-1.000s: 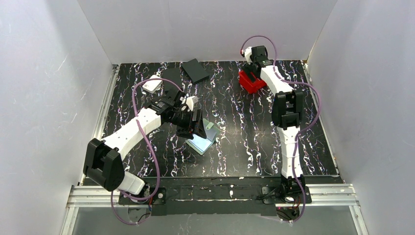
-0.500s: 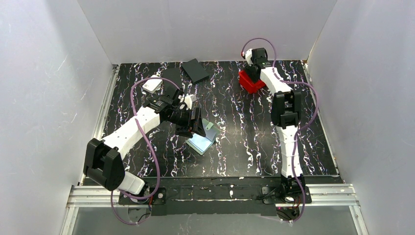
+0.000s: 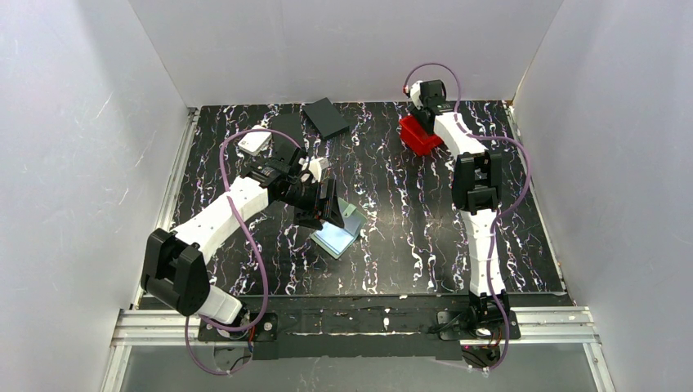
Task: Put the credit cards into the card holder
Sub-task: Pick up the credit card from the storage box.
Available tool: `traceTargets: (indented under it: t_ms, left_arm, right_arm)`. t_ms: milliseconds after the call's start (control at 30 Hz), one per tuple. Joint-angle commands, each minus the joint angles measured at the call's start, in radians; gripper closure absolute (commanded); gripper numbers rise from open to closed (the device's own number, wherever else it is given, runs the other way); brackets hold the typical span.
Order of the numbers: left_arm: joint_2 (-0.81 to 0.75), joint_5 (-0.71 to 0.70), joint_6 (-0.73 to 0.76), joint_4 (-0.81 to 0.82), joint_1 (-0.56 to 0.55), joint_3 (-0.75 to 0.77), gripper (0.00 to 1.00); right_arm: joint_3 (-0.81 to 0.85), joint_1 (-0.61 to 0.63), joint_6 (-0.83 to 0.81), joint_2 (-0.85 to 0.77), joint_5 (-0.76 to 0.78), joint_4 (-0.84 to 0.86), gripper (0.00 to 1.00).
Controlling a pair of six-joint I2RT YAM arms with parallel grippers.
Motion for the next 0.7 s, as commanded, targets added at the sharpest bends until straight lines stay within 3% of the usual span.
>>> traceTargets:
  t_ms: [0,233,667]
  left_arm:
    - [-0.006,0.019,0.002,-0.023,0.007,0.032,0.26]
    - [-0.006,0.022,0.001,-0.022,0.008,0.031,0.26]
    - [-0.009,0.031,-0.002,-0.023,0.007,0.032,0.26]
  right_arm:
    - [0.066,-0.008,-0.003,0.0,0.046,0.06,0.4]
    - [0.066,-0.007,-0.01,-0.024,0.035,0.075,0.51]
    - [0.056,-0.007,0.001,-0.043,0.028,0.071,0.92]
